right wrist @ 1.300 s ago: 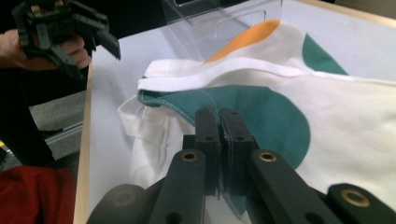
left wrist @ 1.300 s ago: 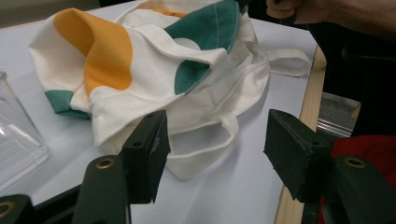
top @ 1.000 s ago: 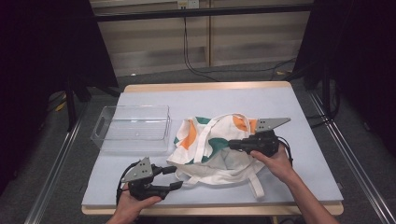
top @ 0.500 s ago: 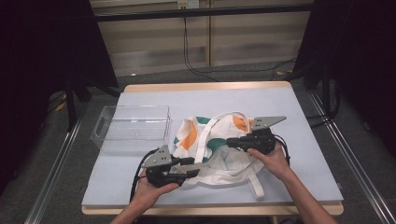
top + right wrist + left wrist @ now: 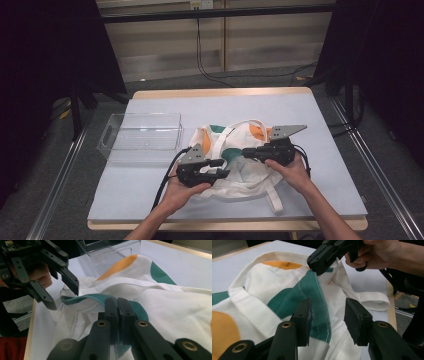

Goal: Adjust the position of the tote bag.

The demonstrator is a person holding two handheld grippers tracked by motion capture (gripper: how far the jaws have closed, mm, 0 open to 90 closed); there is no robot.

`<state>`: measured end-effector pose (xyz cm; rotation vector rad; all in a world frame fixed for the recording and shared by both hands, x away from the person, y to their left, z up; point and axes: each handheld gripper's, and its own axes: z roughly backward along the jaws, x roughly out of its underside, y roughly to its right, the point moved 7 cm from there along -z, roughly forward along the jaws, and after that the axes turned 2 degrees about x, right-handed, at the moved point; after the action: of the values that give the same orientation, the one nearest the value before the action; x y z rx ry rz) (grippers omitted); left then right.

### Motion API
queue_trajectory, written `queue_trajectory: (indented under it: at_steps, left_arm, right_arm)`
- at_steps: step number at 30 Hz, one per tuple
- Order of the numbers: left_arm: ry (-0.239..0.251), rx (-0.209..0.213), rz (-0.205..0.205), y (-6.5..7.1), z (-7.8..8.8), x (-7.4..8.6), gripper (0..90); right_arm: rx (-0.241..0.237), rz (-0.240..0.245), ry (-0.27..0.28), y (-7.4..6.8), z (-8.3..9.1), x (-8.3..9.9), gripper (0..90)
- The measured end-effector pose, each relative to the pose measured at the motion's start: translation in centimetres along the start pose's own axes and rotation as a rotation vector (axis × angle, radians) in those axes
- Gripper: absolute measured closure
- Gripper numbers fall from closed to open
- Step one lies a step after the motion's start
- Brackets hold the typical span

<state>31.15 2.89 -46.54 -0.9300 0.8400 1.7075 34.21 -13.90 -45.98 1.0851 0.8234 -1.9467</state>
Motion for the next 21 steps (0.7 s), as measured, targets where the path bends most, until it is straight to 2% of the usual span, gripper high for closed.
queue_trajectory:
  at_steps: [1, 3, 4, 6, 7, 8, 9, 10, 11, 12, 13, 14, 17, 20, 21]
  left_arm:
    - [-0.015, -0.012, -0.010, -0.1, -0.3, 0.1, 52.1]
    - [-0.025, -0.021, -0.014, -0.2, -0.5, 0.2, 52.6]
    - [-0.041, -0.050, -0.004, -0.6, -0.9, 0.4, 60.9]
    - [-0.058, -0.045, -0.004, -0.7, -1.1, 0.6, 70.4]
    - [-0.059, -0.034, -0.015, -0.9, -1.1, 0.4, 78.2]
    - [-0.059, -0.034, -0.015, -0.9, -1.1, 0.4, 82.1]
    - [-0.055, -0.035, 0.003, -1.1, -1.0, 0.2, 82.1]
    - [-0.040, -0.030, 0.019, -1.4, -0.8, -0.2, 86.4]
    - [-0.037, -0.034, 0.019, -1.5, -0.6, -0.4, 86.4]
    - [-0.007, -0.029, 0.051, -2.0, -0.2, -0.8, 87.3]
    - [-0.007, -0.029, 0.051, -2.0, -0.2, -0.8, 87.4]
    - [0.008, -0.024, 0.065, -2.2, 0.0, -1.0, 87.4]
    - [0.025, -0.007, 0.077, -2.2, -0.1, -1.1, 87.5]
    - [0.030, 0.001, 0.070, -2.2, -0.2, -1.0, 87.5]
    - [0.027, 0.003, 0.072, -2.2, -0.1, -1.0, 87.4]
  right_arm:
    - [-0.002, 0.001, 0.002, 0.0, 0.0, 0.0, 87.0]
    - [-0.003, 0.003, 0.001, -0.1, 0.1, 0.0, 87.0]
    - [-0.001, 0.003, 0.002, -0.2, 0.2, 0.0, 86.9]
    - [-0.002, 0.005, 0.001, -0.3, 0.2, 0.0, 86.8]
    - [0.012, 0.009, 0.001, -0.2, 0.2, 0.0, 86.5]
    - [0.012, 0.009, 0.001, -0.2, 0.2, 0.0, 86.5]
    - [0.018, 0.013, -0.002, -0.2, 0.2, 0.1, 86.1]
    - [0.012, 0.013, 0.010, -0.2, 0.4, 0.0, 82.5]
    - [0.012, 0.013, 0.010, -0.2, 0.4, 0.0, 82.5]
    - [0.024, 0.016, 0.010, 0.0, 0.5, 0.0, 73.3]
    - [0.024, 0.016, 0.010, 0.0, 0.5, 0.0, 73.3]
    - [0.009, 0.010, 0.014, -0.1, 0.6, 0.0, 69.4]
    - [0.039, 0.013, -0.002, 0.1, 0.3, 0.1, 60.0]
    - [0.046, 0.012, -0.007, 0.1, 0.1, 0.2, 60.5]
    - [0.050, 0.013, -0.006, 0.1, 0.0, 0.2, 64.0]
